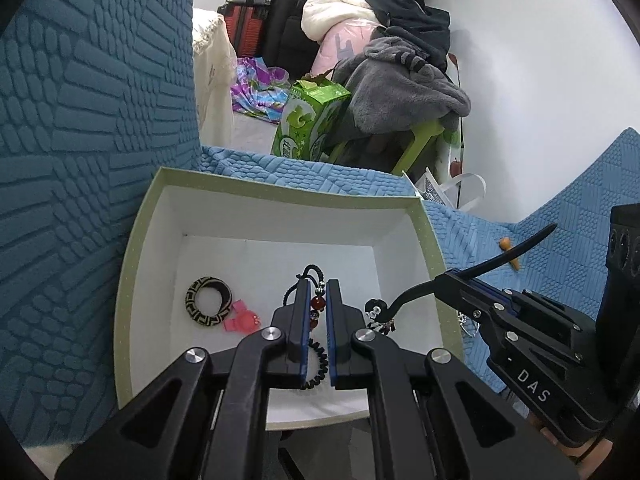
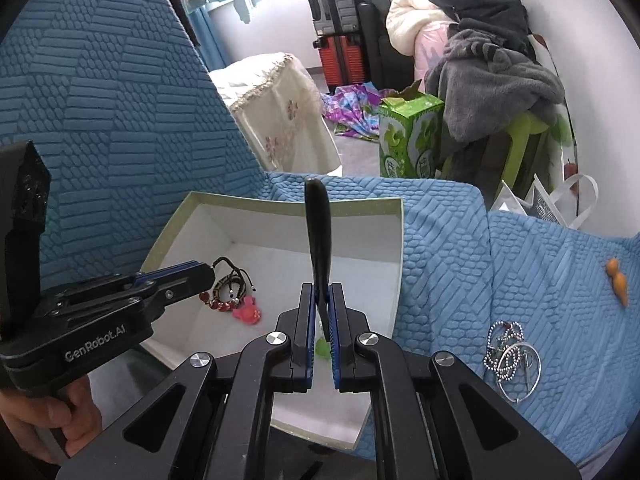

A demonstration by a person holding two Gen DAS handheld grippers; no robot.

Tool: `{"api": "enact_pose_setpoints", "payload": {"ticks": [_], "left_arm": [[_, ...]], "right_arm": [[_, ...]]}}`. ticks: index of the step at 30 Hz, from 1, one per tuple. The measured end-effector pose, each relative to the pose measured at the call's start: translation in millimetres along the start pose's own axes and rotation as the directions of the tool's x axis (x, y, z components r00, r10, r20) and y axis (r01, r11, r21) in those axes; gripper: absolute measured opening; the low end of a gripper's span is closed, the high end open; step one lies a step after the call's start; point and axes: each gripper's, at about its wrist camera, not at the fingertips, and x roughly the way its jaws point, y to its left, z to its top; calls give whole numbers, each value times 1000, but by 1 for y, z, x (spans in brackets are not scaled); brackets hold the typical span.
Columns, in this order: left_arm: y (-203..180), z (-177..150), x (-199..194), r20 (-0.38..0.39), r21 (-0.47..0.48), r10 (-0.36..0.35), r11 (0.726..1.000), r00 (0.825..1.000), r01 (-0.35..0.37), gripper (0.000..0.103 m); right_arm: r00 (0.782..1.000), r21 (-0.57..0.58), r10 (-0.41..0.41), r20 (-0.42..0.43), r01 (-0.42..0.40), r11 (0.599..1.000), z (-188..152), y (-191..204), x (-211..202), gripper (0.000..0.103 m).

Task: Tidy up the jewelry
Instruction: 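Open both tools to drop the bracelet and hair stick into the box, then move both tools back to the silver chains and orange gourd on the sofa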

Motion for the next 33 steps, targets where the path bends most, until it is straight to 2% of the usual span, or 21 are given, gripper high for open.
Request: {"api": "enact_pose_setpoints", "payload": {"ticks": [2,3,4,5,7,13,20,27,33], "left_arm": [[-3,2,-5,6,1,13,1000,1000,-13,7],[-4,4,-9,8,2,15,1000,1000,-15,8],[-6,6,-13,11,0,24,1000,1000,-24,14],[-7,7,-17,18,0,29,1000,999,-29,19],[-13,10,-31,55,5,37,999,998,-37,37],[-31,19,-69,141,16,52,998,989,-55,38],[-64,24,-98,221,49,21,998,975,-33,38],[-98,25,-107,255,93,-15,996,967,-9,38],[-123,22,-98,249,119,-41,993,968,11,38]], "right_arm": [[1000,0,5,9,-5,1000,2,0,-6,8],[1000,-1,8,16,-8,1000,4,1,-10,13],[1000,-3,14,24,-14,1000,6,1,-16,19],[999,-4,22,35,-22,1000,8,1,-21,30],[998,-9,36,56,-35,999,11,1,-31,32],[989,-52,52,139,-45,998,25,-1,-76,32],[974,-66,60,218,-46,997,34,-18,-125,32],[961,-64,34,274,-17,998,33,-43,-158,32],[955,-45,-4,298,18,999,22,-68,-171,32]]}}
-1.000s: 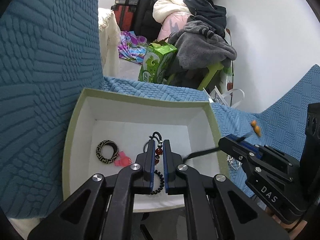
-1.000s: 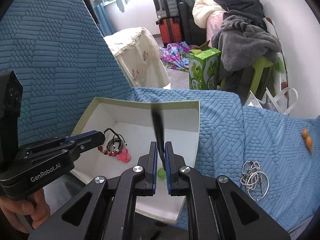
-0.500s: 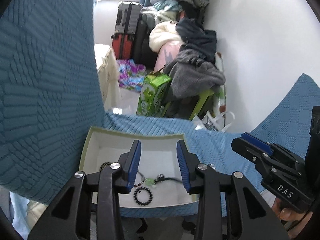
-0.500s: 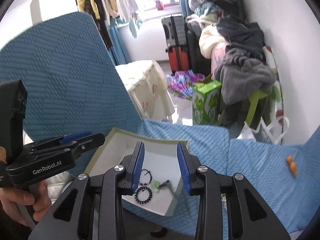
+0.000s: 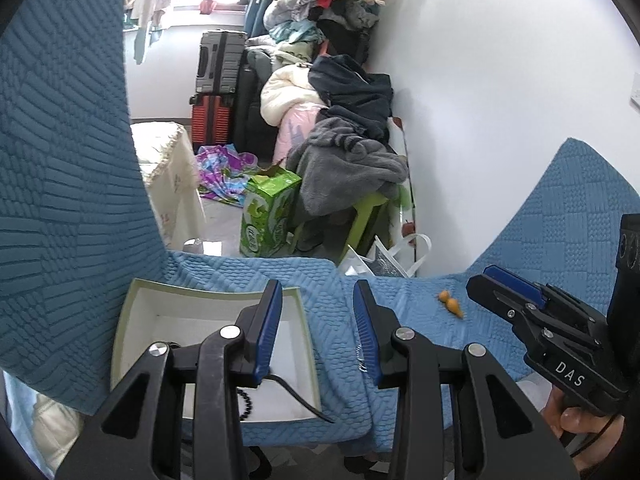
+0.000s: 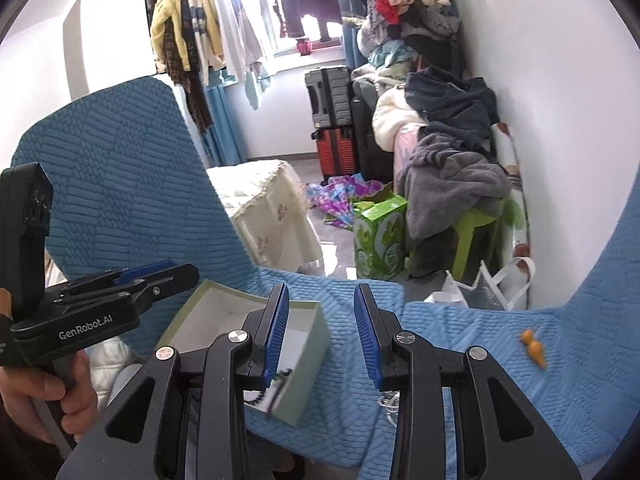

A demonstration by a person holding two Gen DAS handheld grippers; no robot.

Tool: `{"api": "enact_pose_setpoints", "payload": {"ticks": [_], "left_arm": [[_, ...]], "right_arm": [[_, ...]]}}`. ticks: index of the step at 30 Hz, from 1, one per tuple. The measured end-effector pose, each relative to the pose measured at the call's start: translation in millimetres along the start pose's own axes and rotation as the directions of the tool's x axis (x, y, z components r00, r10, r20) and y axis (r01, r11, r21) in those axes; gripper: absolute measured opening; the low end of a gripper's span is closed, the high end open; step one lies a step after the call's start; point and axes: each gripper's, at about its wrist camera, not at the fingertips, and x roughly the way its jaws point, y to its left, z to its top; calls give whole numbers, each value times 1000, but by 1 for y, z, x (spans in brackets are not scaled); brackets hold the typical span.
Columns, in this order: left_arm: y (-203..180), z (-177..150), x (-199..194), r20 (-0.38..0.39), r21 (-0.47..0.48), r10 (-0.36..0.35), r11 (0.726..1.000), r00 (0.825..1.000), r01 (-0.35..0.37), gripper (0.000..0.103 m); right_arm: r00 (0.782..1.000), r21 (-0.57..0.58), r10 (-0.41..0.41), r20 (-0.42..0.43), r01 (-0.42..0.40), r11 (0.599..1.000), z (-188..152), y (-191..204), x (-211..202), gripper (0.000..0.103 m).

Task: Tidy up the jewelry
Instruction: 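Move both tools back to the silver chains and orange gourd on the sofa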

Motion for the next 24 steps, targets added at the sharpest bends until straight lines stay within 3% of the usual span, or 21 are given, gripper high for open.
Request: {"api": "enact_pose_setpoints", "payload": {"ticks": [16,24], "left_arm": [[-71,-39,50,-37,62,-81,995,996,83,38],[-93,-73,93,-105,72,-137,987,985,144,36]], "right_arm": [[991,39,-134,-4,134,990,-52,-90,-10,32],[980,84,-198,-33,200,976,-97,-140,1,32]]}}
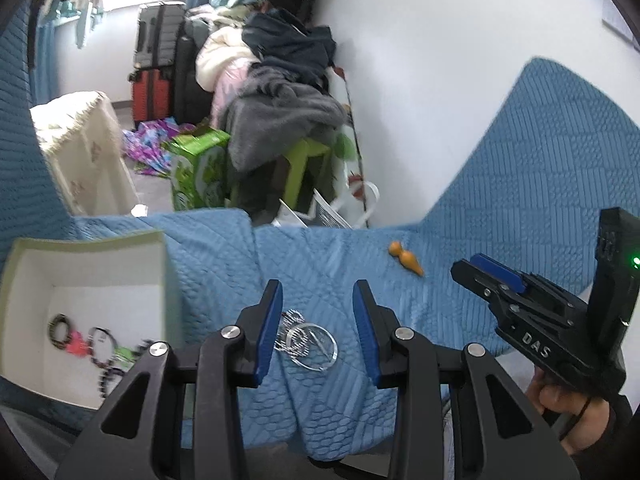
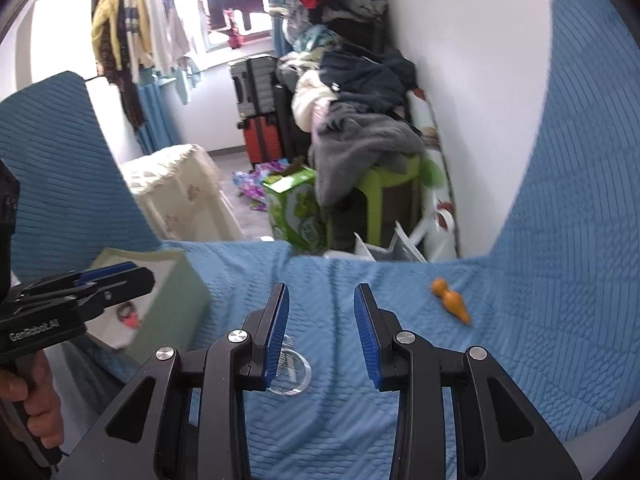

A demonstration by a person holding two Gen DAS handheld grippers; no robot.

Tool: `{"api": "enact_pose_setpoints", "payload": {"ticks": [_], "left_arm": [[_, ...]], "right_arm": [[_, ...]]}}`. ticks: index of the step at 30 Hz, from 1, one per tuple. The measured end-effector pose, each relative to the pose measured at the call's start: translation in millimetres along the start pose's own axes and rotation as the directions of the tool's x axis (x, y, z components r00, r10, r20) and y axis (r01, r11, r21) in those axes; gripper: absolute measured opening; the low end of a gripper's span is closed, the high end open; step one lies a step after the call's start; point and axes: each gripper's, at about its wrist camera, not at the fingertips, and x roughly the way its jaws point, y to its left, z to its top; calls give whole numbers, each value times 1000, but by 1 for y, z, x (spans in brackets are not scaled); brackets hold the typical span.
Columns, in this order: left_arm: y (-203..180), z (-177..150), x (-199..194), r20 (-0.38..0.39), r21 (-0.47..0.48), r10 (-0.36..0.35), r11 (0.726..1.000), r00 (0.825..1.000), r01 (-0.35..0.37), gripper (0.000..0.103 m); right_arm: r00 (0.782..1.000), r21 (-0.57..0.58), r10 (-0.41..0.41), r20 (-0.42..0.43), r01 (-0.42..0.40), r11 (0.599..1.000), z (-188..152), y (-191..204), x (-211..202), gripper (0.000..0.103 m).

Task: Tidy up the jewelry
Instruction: 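Move both tools back to the silver chains and orange gourd on the sofa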

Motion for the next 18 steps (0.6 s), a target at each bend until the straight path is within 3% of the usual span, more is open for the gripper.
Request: {"api": "enact_pose_setpoints", "payload": {"ticks": [4,12,18], "left_arm": [[-4,-16,31,-69,17,-21,1000,997,22,17],[10,-45,89,-197,-11,-10,1000,980,8,12],[17,-49,112,-230,-6,13,1000,973,-15,10]], "right_arm": [[999,29,-39,-23,39,999,-21,-26,16,32],[995,118,-39,-96,51,992,-41,-73,59,31],[987,112,-53,-155,70,991,-43,-102,96,31]]}}
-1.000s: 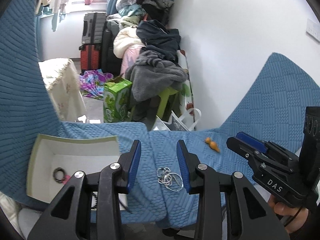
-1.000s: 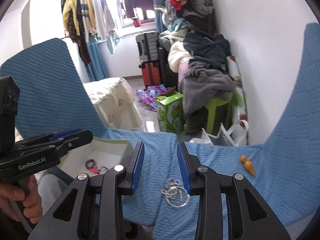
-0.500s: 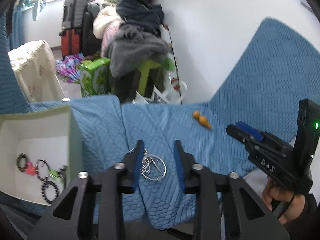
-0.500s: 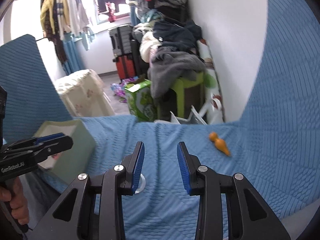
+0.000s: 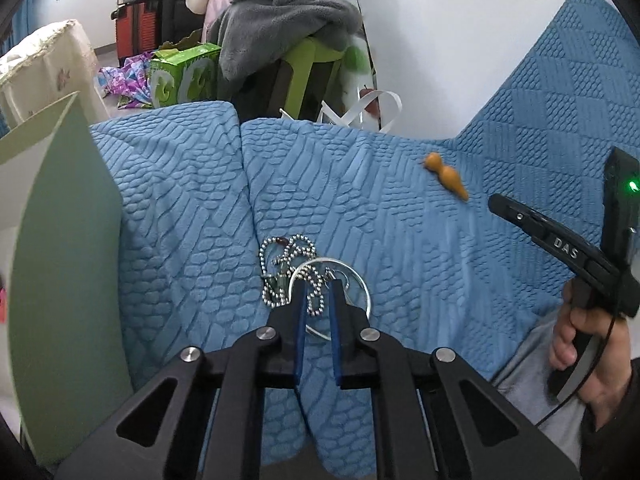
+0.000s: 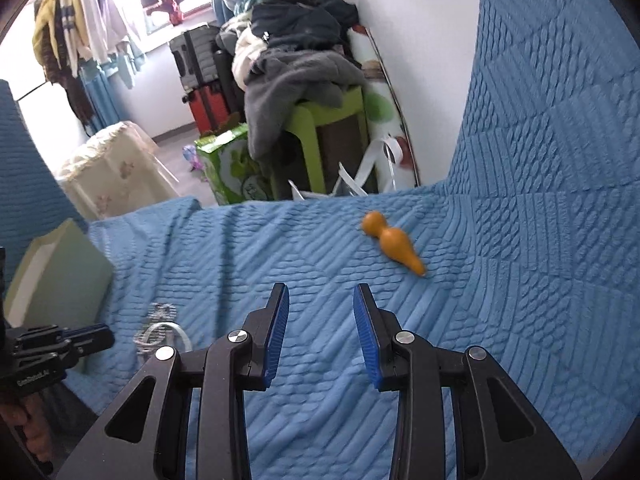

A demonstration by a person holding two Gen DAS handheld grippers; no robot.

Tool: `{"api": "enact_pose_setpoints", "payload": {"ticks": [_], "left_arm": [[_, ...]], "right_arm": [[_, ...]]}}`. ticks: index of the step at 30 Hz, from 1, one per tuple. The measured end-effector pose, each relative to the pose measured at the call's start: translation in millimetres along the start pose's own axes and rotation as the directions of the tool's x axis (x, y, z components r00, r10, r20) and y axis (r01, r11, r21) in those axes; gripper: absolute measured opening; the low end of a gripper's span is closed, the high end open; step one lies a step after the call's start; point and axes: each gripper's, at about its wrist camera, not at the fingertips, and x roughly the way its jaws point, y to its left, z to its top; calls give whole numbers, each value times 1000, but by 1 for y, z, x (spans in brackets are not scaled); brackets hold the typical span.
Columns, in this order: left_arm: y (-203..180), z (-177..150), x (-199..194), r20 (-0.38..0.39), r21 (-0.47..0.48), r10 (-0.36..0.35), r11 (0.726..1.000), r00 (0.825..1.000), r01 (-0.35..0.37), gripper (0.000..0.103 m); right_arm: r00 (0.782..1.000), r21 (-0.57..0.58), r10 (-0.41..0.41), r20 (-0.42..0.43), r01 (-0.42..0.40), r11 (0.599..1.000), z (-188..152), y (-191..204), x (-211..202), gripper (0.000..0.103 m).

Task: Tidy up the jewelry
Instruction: 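Move both tools back to the silver chains and orange gourd on the sofa, then grasp the silver chain with ring in the left tool while the right grasps the orange gourd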

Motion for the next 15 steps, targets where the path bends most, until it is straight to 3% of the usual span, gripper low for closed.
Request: {"api": "enact_pose_setpoints", "payload": {"ticks": [8,15], "left_arm": [[-1,0,32,-71,45,55,998,996,-52,10],[0,-6,35,-73,68,108,992,991,-103,10]], "right_arm": [[997,-30,-35,-70,33,999,10,-18,40,31],[993,-30,-56,-102,53,998,18,-27,61,31]]}}
